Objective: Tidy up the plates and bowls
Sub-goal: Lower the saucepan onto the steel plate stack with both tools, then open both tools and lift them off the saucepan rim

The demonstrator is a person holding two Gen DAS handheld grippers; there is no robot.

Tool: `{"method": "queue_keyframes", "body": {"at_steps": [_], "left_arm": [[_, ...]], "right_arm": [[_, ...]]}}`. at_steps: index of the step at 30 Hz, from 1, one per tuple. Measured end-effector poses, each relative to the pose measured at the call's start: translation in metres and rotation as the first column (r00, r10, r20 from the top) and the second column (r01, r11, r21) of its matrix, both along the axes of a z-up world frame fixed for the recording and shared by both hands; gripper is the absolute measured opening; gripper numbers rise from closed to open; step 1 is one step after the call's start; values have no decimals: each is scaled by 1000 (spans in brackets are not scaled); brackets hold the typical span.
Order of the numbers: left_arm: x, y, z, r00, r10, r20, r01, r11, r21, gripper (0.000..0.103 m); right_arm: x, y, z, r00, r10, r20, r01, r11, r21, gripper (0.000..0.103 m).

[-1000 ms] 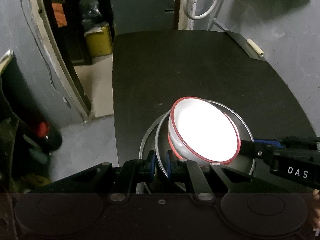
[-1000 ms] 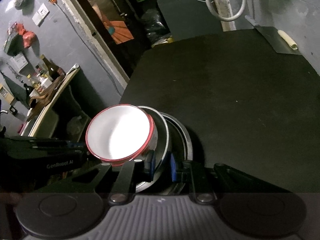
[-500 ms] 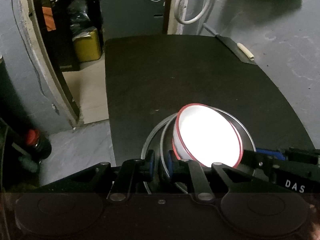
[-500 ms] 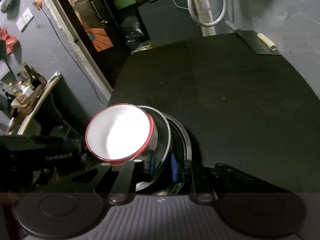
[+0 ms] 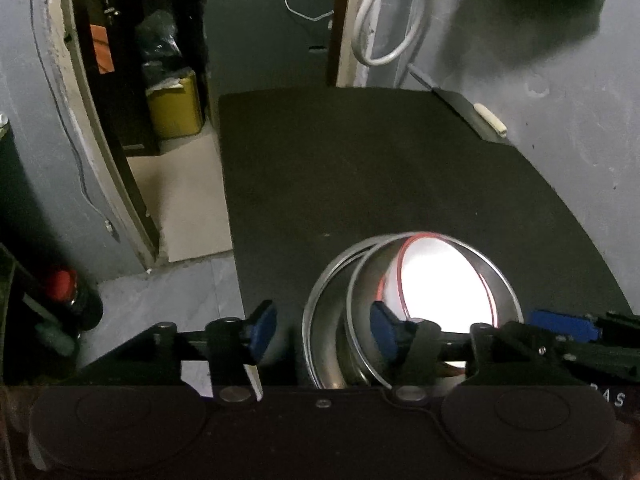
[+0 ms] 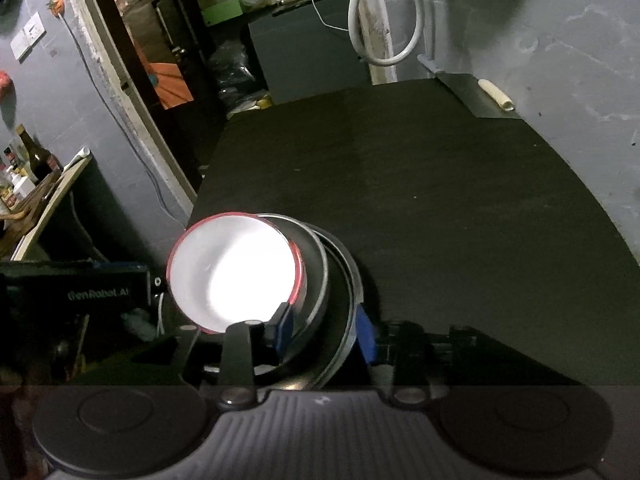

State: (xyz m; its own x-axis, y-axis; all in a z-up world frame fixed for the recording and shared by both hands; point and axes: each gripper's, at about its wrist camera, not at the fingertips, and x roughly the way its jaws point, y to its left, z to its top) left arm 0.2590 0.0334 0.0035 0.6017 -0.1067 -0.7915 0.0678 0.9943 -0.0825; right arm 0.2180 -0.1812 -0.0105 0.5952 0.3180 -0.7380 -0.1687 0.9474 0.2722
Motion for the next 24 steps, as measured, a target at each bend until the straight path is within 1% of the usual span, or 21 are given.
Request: {"method": "queue_keyframes", "body": {"at_steps": [6, 10, 11, 12, 13, 14, 15, 18, 19, 20, 23, 24], "left_arm": [[-2, 1, 3, 1000, 12, 12, -12, 1000, 5, 63], [-4, 3, 7, 1000, 19, 23, -20, 1000, 9, 70], [-4, 4, 8, 999, 22, 26, -22, 1000, 9, 71], [-4, 5, 9, 999, 26, 30, -27, 1000, 11, 76], [-4, 6, 9, 999, 32, 34, -33, 999, 14, 82], [-4, 7, 10, 998, 42, 36, -43, 999, 19, 85], [-3, 8, 10, 998, 50, 38, -51, 998, 24, 92], [-4, 11, 11, 997, 65, 41, -66, 997, 28, 100], [-4, 12, 12, 997, 68, 43, -69, 997, 28, 102], [-5, 12, 12, 997, 69, 45, -71, 997, 29, 102], [-6, 14, 14, 996, 77, 48, -78, 997, 25, 102], [-7, 16, 16, 995, 81, 59, -82, 996, 22, 102]], "right_arm": [[-2, 1, 4, 1000, 3, 5, -3, 1000, -6, 41], [-2, -2, 5, 1000, -5, 10, 5, 1000, -7, 48], [-2, -3, 6, 1000, -6, 11, 7, 1000, -7, 51], [-2, -3, 6, 1000, -8, 12, 8, 1000, -7, 53], [-2, -3, 7, 1000, -10, 12, 10, 1000, -9, 57], [-3, -4, 7, 1000, -13, 13, 13, 1000, -11, 63], [-3, -4, 8, 1000, -16, 15, 16, 1000, -13, 65], [-6, -4, 11, 999, -24, 21, 24, 999, -21, 73], [-7, -5, 12, 999, -28, 25, 29, 999, -25, 77], [-8, -5, 13, 999, -34, 29, 35, 999, -28, 83], [-11, -7, 17, 998, -53, 42, 54, 998, -34, 93], [-13, -7, 19, 997, -61, 48, 62, 997, -35, 95]]}}
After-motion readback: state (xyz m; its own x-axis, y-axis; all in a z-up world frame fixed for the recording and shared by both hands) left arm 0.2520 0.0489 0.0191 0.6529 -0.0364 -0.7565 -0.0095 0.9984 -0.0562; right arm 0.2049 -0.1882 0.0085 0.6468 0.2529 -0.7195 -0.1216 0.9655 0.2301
